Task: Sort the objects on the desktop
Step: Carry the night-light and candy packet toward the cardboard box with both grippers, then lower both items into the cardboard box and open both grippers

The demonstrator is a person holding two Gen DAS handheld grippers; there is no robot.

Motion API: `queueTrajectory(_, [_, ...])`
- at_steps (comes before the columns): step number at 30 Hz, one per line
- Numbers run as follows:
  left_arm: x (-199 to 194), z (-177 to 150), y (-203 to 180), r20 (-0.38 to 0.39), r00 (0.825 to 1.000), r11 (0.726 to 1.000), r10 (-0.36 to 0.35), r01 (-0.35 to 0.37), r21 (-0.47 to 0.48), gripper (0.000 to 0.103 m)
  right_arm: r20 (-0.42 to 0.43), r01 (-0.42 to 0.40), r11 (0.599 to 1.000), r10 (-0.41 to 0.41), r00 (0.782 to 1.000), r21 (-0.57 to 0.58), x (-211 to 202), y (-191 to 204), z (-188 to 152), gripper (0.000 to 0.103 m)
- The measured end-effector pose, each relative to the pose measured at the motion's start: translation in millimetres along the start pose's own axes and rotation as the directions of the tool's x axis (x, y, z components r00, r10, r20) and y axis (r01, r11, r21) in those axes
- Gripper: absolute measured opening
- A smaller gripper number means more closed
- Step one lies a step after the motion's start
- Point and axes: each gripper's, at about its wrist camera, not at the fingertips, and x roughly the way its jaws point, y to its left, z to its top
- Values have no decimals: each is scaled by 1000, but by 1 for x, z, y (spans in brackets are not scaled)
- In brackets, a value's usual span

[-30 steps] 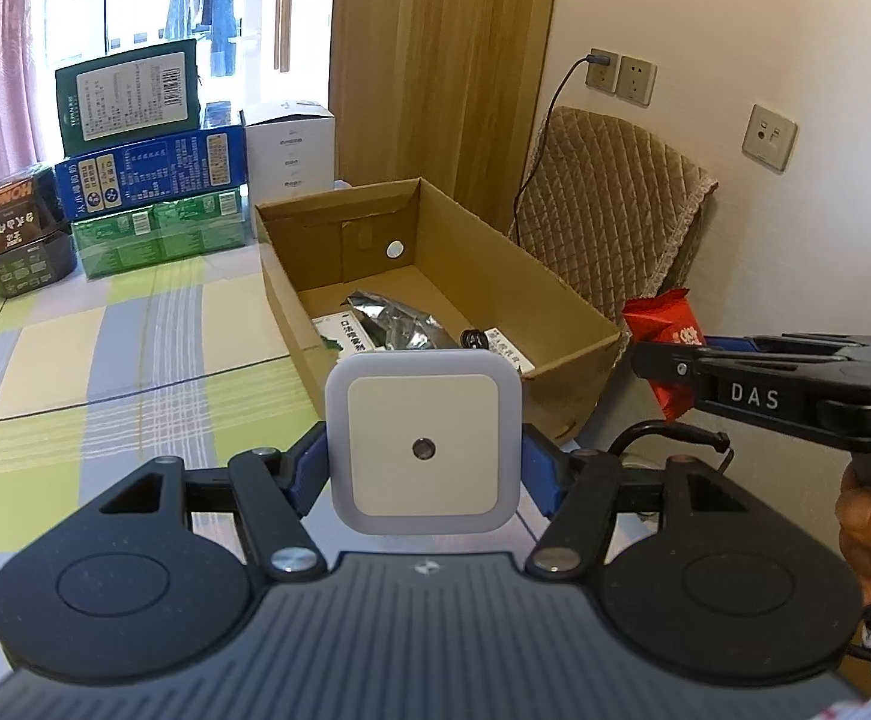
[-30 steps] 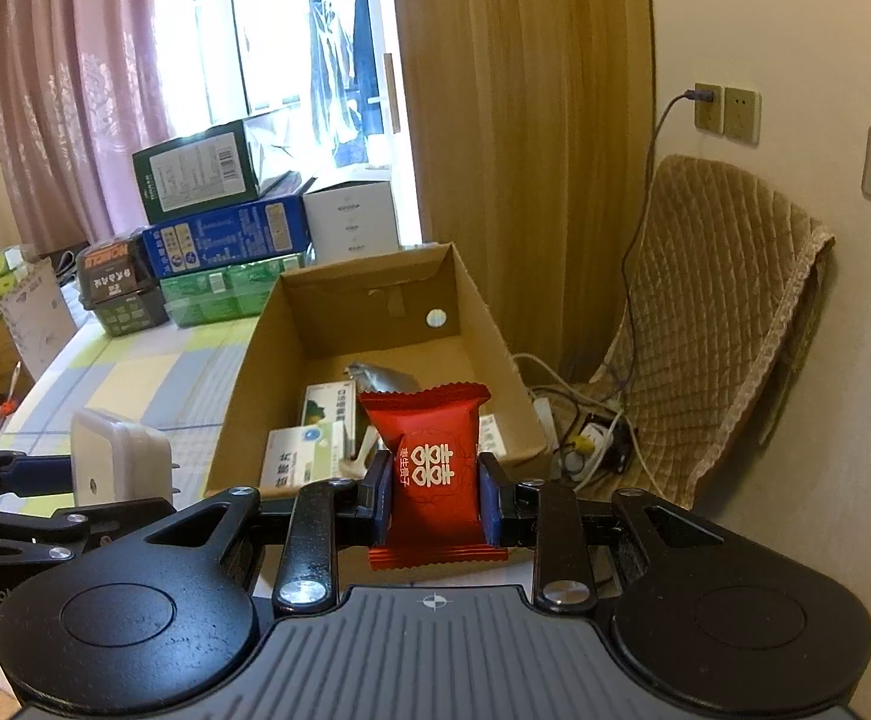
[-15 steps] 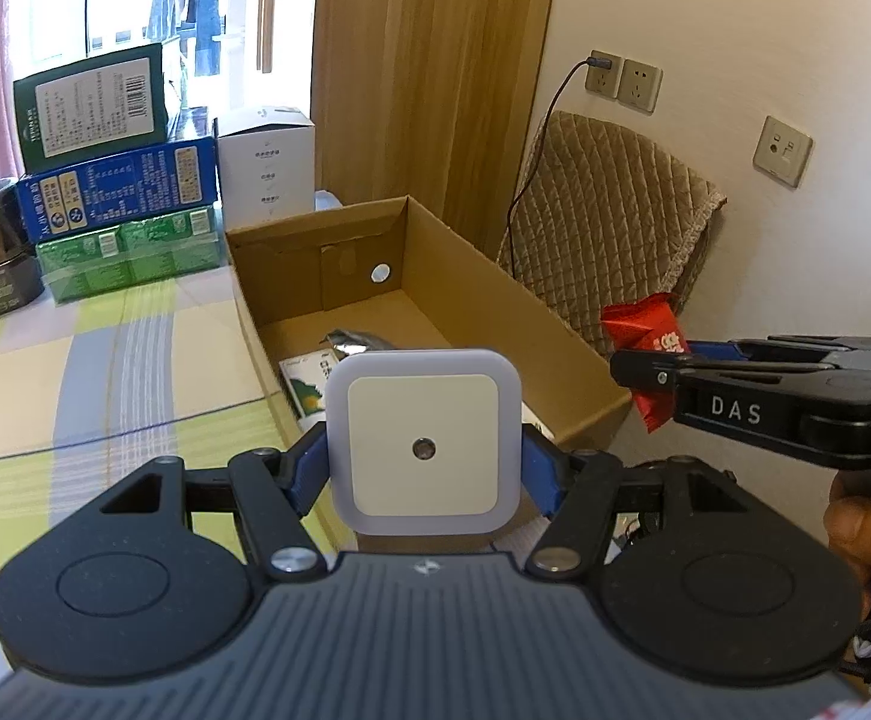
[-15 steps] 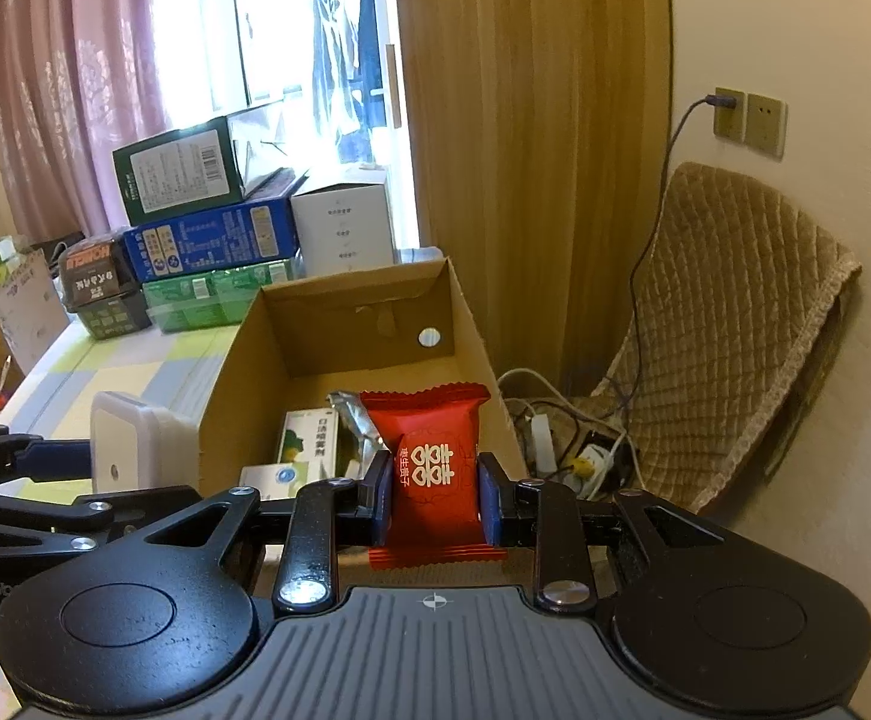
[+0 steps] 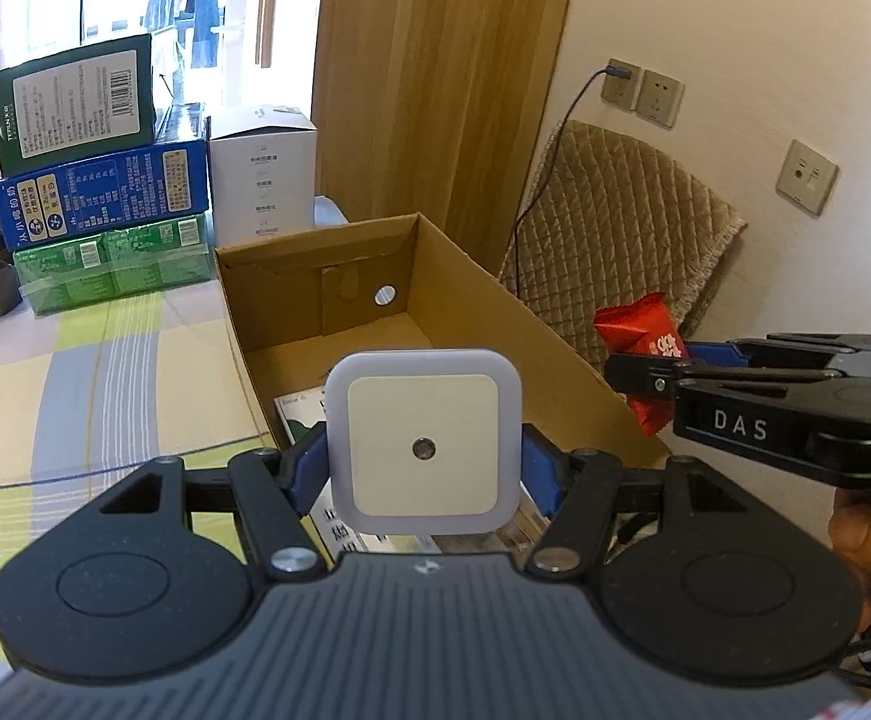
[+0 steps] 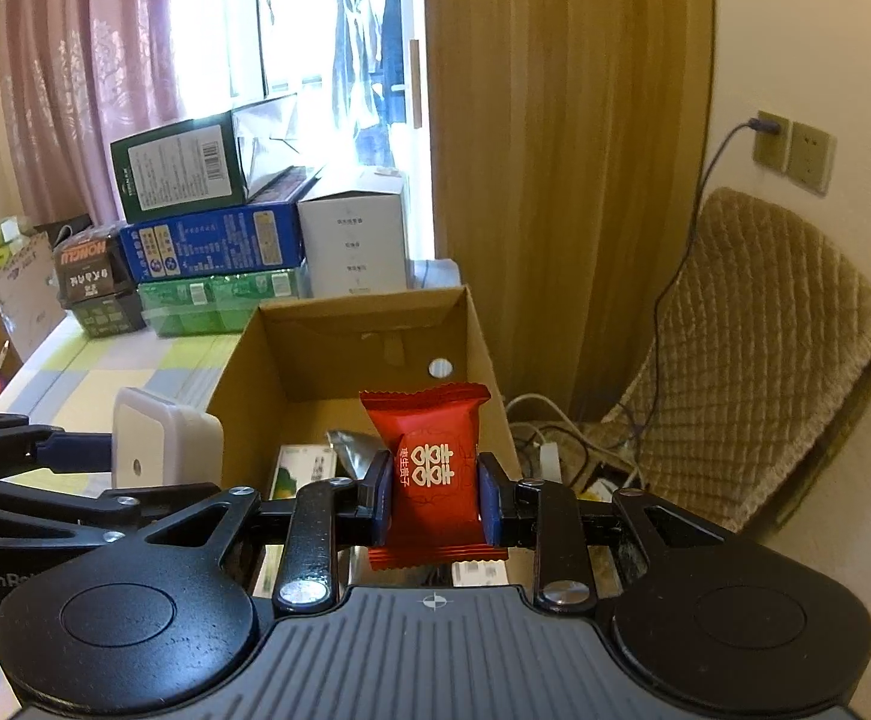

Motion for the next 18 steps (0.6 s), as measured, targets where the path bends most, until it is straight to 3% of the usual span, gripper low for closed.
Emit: queueTrajectory(18, [62, 46, 39, -39, 999, 999, 8, -10, -43, 61, -83, -17, 1000, 18, 996, 7, 77, -22, 31, 26])
